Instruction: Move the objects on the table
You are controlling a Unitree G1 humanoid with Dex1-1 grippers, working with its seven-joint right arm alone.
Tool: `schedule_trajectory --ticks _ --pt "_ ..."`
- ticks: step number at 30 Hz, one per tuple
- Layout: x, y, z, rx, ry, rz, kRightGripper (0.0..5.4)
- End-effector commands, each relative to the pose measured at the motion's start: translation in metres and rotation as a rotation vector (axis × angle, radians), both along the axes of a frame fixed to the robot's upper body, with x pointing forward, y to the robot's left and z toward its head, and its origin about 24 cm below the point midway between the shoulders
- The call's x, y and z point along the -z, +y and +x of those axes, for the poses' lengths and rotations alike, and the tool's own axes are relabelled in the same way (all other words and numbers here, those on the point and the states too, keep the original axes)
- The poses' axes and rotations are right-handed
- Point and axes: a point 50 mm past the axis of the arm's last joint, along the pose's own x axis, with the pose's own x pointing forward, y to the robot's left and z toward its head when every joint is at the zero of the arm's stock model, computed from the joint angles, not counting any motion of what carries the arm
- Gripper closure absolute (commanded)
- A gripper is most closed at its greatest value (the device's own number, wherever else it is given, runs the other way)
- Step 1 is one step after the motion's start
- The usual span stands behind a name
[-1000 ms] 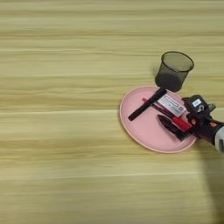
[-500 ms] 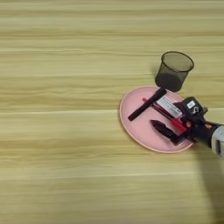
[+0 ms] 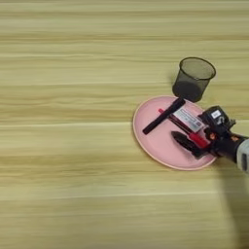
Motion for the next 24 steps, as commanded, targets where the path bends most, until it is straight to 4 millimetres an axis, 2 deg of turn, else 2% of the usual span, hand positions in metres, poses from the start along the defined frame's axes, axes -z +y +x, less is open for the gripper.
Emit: schedule_trajectory --ticks 1,4,12,24 --pt "-0.037 -0.009 0.019 0.020 -0.187 -0.062 0.04" --pt "-0.036 -0.013 0.022 0.040 -0.188 -0.069 0.04" --pt "-0.023 -0.003 0.015 -0.016 -0.078 0.002 0.04" --pt "-0.022 0.001 0.012 -0.039 -0.030 0.028 0.04"
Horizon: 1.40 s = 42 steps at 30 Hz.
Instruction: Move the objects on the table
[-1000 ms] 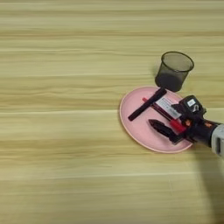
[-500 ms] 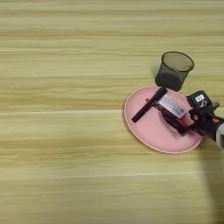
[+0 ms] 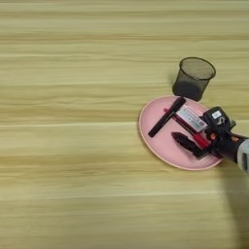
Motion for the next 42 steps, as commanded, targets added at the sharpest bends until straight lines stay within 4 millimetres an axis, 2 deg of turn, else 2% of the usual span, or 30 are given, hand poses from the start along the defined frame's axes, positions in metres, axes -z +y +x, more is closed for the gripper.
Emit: schedule_trajectory --ticks 1,7,14,20,27,34,38,42 --pt "-0.024 -0.002 0.012 -0.013 -0.092 -0.032 0.04" --pt "-0.020 0.001 0.011 -0.021 -0.058 -0.013 0.04" --pt "-0.026 -0.009 0.025 0.066 -0.086 0.019 0.04" --pt "-0.021 -0.008 0.026 0.061 -0.079 0.014 0.61" --pt "-0.020 -0.008 0.027 0.059 -0.075 0.011 1.59" --pt "-0.018 -0.007 0.025 0.049 -0.064 0.009 2.30" --pt "-0.018 -0.007 0.025 0.046 -0.062 0.011 2.64" --pt "-0.017 -0.006 0.024 0.042 -0.059 0.013 2.70"
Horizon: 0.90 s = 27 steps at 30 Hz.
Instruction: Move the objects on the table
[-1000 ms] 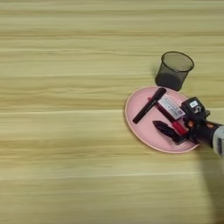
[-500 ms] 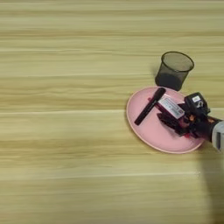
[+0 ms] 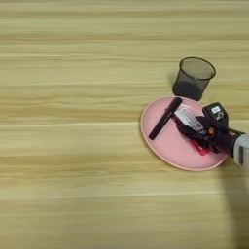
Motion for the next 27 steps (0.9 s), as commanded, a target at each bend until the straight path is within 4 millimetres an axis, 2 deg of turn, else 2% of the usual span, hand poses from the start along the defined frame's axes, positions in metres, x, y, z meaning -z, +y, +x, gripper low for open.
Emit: schedule_trajectory --ticks 1,7,17,27 --pt "-0.021 -0.003 0.010 -0.012 -0.087 -0.042 2.70" --pt "-0.024 -0.003 0.009 -0.012 -0.097 -0.034 2.70" --pt "-0.046 -0.007 0.002 0.004 -0.172 -0.028 2.70" --pt "-0.050 -0.012 -0.001 0.028 -0.188 -0.024 2.70"
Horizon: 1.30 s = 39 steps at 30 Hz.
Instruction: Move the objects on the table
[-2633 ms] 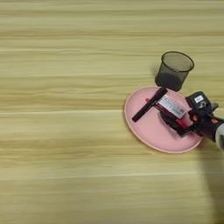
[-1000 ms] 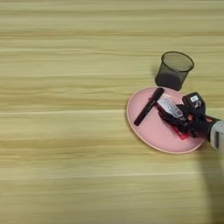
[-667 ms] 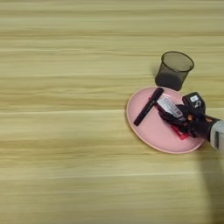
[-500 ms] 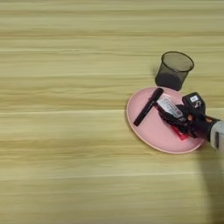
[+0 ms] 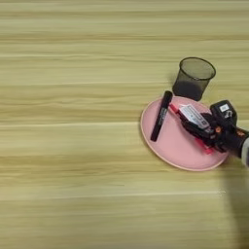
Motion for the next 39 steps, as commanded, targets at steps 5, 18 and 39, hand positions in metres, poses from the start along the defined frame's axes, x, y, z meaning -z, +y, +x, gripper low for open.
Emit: schedule_trajectory --ticks 5,18,39 --pt "-0.035 -0.017 0.009 0.048 -0.145 -0.047 2.70" --pt "-0.044 -0.041 0.002 0.152 -0.178 -0.046 2.72" --pt "-0.052 -0.093 0.006 0.380 -0.234 -0.074 2.72"
